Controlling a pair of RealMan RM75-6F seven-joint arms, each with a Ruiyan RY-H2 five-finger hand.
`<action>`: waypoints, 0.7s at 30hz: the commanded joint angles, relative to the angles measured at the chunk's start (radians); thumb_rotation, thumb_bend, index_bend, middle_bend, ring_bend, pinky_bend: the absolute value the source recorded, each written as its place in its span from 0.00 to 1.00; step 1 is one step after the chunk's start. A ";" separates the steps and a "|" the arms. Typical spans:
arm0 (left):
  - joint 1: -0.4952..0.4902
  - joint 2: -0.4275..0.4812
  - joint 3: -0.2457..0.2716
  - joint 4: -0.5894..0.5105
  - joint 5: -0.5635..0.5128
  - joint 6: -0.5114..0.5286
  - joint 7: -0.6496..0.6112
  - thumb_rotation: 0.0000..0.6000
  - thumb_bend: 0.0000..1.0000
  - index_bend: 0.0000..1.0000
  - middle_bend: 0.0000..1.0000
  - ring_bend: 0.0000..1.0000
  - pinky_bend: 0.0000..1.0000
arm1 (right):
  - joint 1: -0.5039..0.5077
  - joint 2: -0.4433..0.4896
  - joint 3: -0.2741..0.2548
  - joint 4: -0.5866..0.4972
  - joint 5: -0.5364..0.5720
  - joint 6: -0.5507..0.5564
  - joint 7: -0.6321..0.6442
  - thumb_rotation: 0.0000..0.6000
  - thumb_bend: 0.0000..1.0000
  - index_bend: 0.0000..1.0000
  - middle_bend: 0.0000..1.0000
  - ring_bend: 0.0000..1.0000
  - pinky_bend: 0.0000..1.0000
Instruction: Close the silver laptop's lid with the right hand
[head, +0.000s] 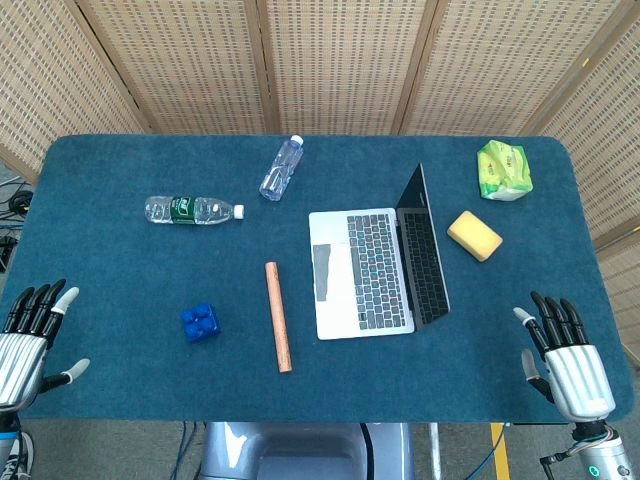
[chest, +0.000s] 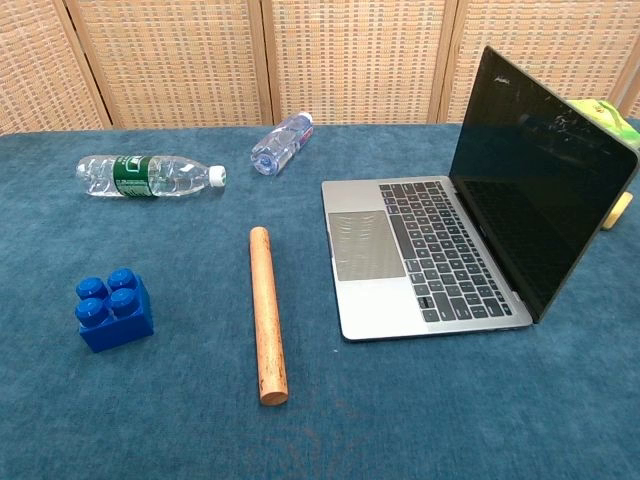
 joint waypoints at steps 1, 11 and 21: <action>0.001 0.000 0.000 -0.001 0.001 0.001 0.002 1.00 0.06 0.00 0.00 0.00 0.00 | 0.000 -0.001 -0.001 0.001 -0.002 0.000 -0.002 1.00 0.61 0.14 0.00 0.00 0.00; 0.002 0.001 0.000 -0.003 0.005 0.007 0.001 1.00 0.06 0.00 0.00 0.00 0.00 | -0.001 -0.001 -0.003 -0.001 -0.012 0.009 -0.002 1.00 0.61 0.14 0.00 0.00 0.00; 0.002 0.004 0.000 -0.003 0.004 0.006 -0.004 1.00 0.06 0.00 0.00 0.00 0.00 | -0.001 -0.001 -0.003 -0.001 -0.010 0.008 -0.001 1.00 0.61 0.14 0.00 0.00 0.00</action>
